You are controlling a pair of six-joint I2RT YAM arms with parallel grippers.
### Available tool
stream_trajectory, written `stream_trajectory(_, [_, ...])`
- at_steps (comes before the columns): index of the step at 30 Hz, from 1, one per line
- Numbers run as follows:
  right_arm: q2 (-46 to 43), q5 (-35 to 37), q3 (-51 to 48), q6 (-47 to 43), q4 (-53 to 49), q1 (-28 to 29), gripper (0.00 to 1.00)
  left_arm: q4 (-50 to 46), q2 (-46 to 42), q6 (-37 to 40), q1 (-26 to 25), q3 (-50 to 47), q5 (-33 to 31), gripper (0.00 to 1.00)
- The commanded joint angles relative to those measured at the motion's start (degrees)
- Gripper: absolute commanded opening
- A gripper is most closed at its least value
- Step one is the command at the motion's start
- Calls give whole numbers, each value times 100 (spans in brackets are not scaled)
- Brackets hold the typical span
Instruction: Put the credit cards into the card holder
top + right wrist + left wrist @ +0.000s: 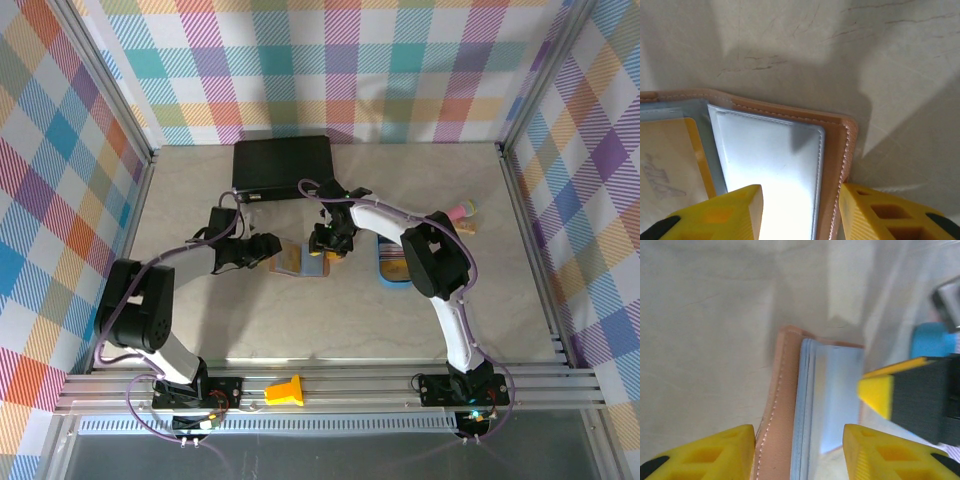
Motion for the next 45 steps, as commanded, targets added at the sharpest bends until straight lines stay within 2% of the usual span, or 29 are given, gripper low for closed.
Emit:
stream_trajectory(1, [182,-284,-190,91,181,-13,44,263,-322,-181,-144,-84,430,50])
stream_trajectory(8, [59,-815,-593,407,783,-201,44,900,-153,-637,-344,-122,692,50])
stream_trajectory(12, [-19,-782,-603,395,826,-214,44,803,-184,-688,-553,-7,408,50])
stream_trajectory(14, [-35,-733,-590,382,805,-219,44,136,-315,-627,-557,114,-212,49])
stream_trajectory(18, [-72,-701,-618,355,773,-219,44,-1839,-295,-96,-565,691,-1804,49])
stream_trajectory(21, [-87,-697,-667,326,778,-215,44,-2127,-121,132,-565,824,-2234,56])
stream_trajectory(30, [-102,-727,-702,338,812,-218,44,-1215,509,483,-570,795,-1672,67])
stream_trajectory(35, [-101,-736,-694,332,794,-222,44,-826,521,550,-565,650,-1654,77])
stream_trajectory(45, [-75,-788,-710,358,819,-218,44,-516,633,579,-566,482,-1639,79])
